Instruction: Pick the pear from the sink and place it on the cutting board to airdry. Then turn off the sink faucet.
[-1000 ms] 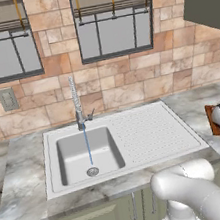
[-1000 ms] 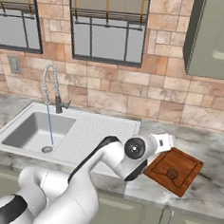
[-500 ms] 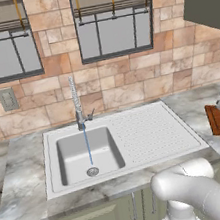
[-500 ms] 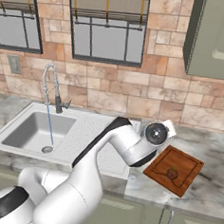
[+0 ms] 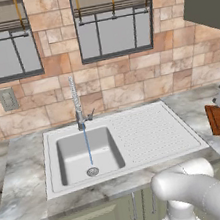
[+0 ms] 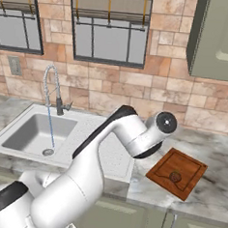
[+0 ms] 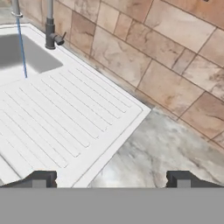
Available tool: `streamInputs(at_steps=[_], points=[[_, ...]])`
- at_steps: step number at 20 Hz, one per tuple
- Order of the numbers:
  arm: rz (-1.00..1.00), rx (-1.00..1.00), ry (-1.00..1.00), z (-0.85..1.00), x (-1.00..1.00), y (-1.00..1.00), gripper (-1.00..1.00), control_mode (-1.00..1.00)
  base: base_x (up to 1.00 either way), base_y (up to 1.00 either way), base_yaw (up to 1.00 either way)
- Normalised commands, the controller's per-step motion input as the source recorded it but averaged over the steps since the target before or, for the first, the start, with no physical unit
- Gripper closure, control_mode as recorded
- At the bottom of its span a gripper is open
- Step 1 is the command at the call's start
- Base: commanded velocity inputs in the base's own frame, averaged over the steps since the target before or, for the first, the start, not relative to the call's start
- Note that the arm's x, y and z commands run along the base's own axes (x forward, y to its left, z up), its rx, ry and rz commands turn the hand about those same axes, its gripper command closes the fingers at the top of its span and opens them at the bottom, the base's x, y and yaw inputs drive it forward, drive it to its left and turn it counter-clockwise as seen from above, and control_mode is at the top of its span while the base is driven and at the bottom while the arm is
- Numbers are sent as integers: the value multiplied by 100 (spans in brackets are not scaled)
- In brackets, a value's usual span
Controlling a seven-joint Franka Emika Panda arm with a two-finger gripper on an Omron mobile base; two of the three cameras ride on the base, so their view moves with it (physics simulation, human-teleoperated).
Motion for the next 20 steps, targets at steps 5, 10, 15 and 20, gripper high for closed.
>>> streamInputs(at_steps=[5, 10, 15, 20], points=[[-22, 4, -13, 2, -8, 60, -100, -100, 0, 0, 0], [-14, 0, -16, 29, -21, 36, -100, -100, 0, 0, 0], [-6, 4, 2, 40, -18, 20, -100, -100, 0, 0, 0], [0, 3, 5, 9, -16, 32, -100, -100, 0, 0, 0]])
